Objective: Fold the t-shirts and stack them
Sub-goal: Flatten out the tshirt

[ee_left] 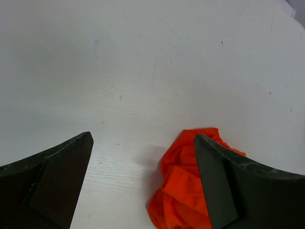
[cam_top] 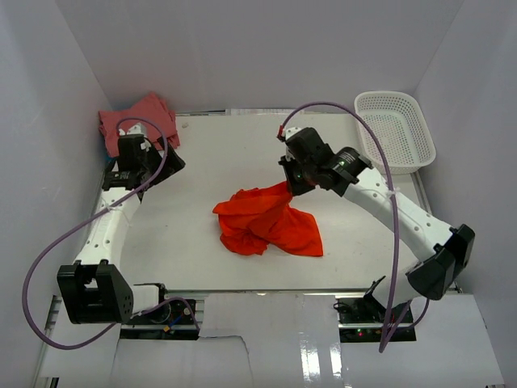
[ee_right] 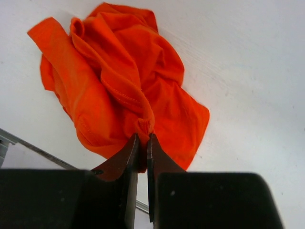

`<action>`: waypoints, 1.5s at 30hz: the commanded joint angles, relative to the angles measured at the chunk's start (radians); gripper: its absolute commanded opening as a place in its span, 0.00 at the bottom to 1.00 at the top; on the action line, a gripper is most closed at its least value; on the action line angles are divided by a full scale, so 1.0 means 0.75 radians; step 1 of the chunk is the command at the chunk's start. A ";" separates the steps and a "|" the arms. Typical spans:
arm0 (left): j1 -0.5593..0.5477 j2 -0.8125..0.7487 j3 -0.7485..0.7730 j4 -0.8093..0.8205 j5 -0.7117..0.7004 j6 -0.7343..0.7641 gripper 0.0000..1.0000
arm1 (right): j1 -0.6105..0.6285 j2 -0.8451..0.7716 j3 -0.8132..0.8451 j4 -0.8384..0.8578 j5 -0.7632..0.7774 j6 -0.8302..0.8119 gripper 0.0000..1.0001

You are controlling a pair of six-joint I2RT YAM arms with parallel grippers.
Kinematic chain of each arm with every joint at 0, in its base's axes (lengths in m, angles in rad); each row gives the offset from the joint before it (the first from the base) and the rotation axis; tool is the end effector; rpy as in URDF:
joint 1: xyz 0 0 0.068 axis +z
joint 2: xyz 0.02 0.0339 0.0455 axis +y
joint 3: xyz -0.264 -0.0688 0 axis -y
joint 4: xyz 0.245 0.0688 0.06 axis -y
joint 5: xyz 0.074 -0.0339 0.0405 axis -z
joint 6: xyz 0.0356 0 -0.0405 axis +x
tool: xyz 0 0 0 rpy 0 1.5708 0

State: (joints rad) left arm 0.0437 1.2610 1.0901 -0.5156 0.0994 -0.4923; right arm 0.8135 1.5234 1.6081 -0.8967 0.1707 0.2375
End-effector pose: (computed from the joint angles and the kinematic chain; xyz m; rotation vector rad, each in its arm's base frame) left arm 0.2757 0.0085 0.3130 -0.5512 2.2095 -0.3501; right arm 0.2253 0.2295 0.3786 -0.5999 2.3119 0.3008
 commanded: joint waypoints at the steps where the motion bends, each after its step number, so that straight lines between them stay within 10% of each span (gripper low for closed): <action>1: -0.117 -0.049 -0.012 0.004 -0.100 -0.019 0.98 | -0.025 -0.198 -0.141 0.013 0.048 0.082 0.08; 17: -0.236 -0.053 0.019 -0.028 -0.171 -0.027 0.98 | -0.277 -0.522 -0.699 -0.150 0.104 0.101 0.11; 21: -0.271 -0.045 0.017 -0.026 -0.186 -0.027 0.98 | -0.291 -0.501 -0.788 -0.136 0.148 0.105 0.69; 22: -0.285 -0.039 0.017 -0.028 -0.190 -0.027 0.98 | -0.291 -0.495 -0.776 -0.140 0.169 0.105 0.71; 31: -0.281 0.014 0.080 -0.059 -0.237 -0.035 0.98 | -0.161 -0.520 -0.459 -0.054 0.071 -0.167 0.77; 45: -0.066 0.145 0.173 -0.063 0.101 -0.017 0.98 | 0.249 -0.287 -0.627 0.394 0.247 -0.406 0.65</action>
State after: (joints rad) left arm -0.0139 1.4021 1.1870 -0.5552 0.1383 -0.5190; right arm 0.9916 1.2957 1.1362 -0.7246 0.3332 0.0029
